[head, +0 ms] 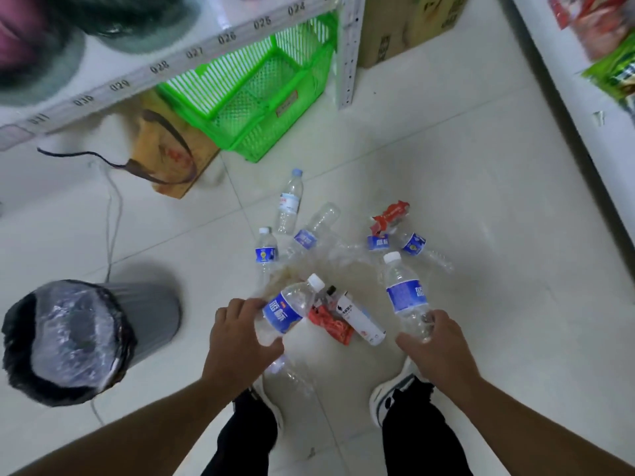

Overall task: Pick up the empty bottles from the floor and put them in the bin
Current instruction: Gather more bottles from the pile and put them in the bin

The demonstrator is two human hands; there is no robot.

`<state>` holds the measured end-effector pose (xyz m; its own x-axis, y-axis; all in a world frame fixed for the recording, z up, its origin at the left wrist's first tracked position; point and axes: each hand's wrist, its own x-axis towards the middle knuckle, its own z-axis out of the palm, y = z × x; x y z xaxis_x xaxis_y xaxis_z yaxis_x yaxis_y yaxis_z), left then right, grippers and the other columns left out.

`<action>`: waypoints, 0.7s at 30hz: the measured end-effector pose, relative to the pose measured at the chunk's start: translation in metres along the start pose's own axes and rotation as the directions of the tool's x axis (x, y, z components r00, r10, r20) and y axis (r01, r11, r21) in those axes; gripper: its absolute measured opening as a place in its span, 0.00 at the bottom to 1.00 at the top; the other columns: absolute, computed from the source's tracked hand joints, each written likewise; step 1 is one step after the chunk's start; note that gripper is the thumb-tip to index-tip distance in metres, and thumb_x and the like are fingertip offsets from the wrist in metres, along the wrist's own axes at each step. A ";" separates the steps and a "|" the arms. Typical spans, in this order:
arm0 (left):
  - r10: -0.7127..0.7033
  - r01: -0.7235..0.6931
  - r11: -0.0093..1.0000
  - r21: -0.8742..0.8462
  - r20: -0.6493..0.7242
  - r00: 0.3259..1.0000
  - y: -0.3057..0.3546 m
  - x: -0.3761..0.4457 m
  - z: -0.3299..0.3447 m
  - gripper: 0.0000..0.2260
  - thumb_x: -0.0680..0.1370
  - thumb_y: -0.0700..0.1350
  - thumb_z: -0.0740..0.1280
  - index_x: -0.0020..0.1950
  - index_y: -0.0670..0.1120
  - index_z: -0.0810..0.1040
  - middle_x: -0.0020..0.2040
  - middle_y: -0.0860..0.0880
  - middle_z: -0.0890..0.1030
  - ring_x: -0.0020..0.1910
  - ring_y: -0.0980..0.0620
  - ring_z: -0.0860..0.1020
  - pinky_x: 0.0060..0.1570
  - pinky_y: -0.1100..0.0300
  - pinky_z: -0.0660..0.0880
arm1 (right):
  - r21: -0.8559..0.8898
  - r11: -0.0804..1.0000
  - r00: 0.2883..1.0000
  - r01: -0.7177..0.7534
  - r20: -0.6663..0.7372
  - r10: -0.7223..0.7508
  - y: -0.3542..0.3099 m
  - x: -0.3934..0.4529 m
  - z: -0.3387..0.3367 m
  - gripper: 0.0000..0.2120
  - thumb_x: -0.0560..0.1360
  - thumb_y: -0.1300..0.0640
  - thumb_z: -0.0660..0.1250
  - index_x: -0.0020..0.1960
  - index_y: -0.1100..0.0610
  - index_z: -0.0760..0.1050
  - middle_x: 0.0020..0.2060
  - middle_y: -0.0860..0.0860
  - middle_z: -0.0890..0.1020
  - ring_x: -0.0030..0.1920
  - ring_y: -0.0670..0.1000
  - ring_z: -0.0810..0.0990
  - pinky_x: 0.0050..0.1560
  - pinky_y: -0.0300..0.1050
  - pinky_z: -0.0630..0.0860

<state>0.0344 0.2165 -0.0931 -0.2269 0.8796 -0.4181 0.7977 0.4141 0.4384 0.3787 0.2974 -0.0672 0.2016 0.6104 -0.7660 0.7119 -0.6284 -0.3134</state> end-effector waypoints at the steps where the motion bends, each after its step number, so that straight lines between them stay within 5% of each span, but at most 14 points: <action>1: -0.034 0.034 0.999 -0.012 -0.016 0.999 -0.006 -0.006 -0.008 0.32 0.64 0.57 0.81 0.66 0.52 0.77 0.55 0.55 0.76 0.54 0.52 0.71 0.53 0.56 0.72 | -0.010 1.000 1.000 0.007 0.004 -0.007 -0.005 -0.008 0.001 0.32 0.60 0.38 0.76 0.58 0.50 0.72 0.52 0.52 0.76 0.50 0.55 0.80 0.56 0.56 0.79; 5: -0.143 0.139 0.989 -0.055 -0.062 0.988 -0.032 -0.015 -0.034 0.32 0.64 0.61 0.78 0.65 0.52 0.77 0.53 0.55 0.76 0.55 0.49 0.74 0.55 0.54 0.69 | -0.040 0.998 0.998 0.054 0.024 -0.053 -0.026 -0.024 0.011 0.29 0.66 0.45 0.82 0.61 0.52 0.73 0.55 0.52 0.75 0.55 0.56 0.79 0.61 0.58 0.78; 10: -0.242 0.234 0.969 -0.082 -0.107 0.964 -0.059 -0.010 -0.047 0.30 0.65 0.51 0.83 0.64 0.50 0.77 0.53 0.54 0.75 0.56 0.47 0.74 0.55 0.55 0.65 | -0.071 0.992 0.994 0.101 0.053 -0.097 -0.055 -0.018 0.034 0.30 0.64 0.45 0.83 0.61 0.51 0.74 0.58 0.51 0.72 0.54 0.54 0.80 0.61 0.54 0.79; 16: -0.255 0.248 0.966 -0.077 -0.096 0.962 -0.091 0.014 -0.036 0.30 0.66 0.55 0.81 0.65 0.52 0.76 0.54 0.54 0.74 0.55 0.50 0.71 0.55 0.55 0.66 | -0.113 0.966 0.972 0.232 0.061 -0.226 -0.086 0.020 0.092 0.28 0.65 0.44 0.83 0.58 0.52 0.74 0.60 0.50 0.71 0.52 0.49 0.73 0.56 0.46 0.70; 19: -0.252 0.243 0.966 -0.090 -0.124 0.960 -0.113 0.045 -0.012 0.32 0.65 0.58 0.77 0.67 0.52 0.75 0.56 0.55 0.73 0.56 0.54 0.66 0.55 0.54 0.67 | -0.114 0.947 0.951 0.299 0.119 -0.285 -0.098 0.062 0.137 0.30 0.65 0.41 0.82 0.59 0.52 0.74 0.65 0.50 0.69 0.66 0.54 0.74 0.61 0.47 0.71; 21: -0.260 0.245 0.964 -0.102 -0.167 0.951 -0.127 0.074 0.010 0.32 0.65 0.60 0.75 0.66 0.52 0.75 0.55 0.55 0.73 0.56 0.53 0.67 0.57 0.52 0.68 | -0.164 0.922 0.927 0.351 0.199 -0.318 -0.102 0.100 0.169 0.35 0.65 0.33 0.80 0.64 0.50 0.74 0.76 0.53 0.63 0.78 0.55 0.64 0.70 0.48 0.69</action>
<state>-0.0782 0.2265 -0.1883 -0.5162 0.7682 -0.3787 0.6566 0.6388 0.4010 0.2123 0.3410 -0.2062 -0.1730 0.6698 -0.7221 0.8374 -0.2859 -0.4658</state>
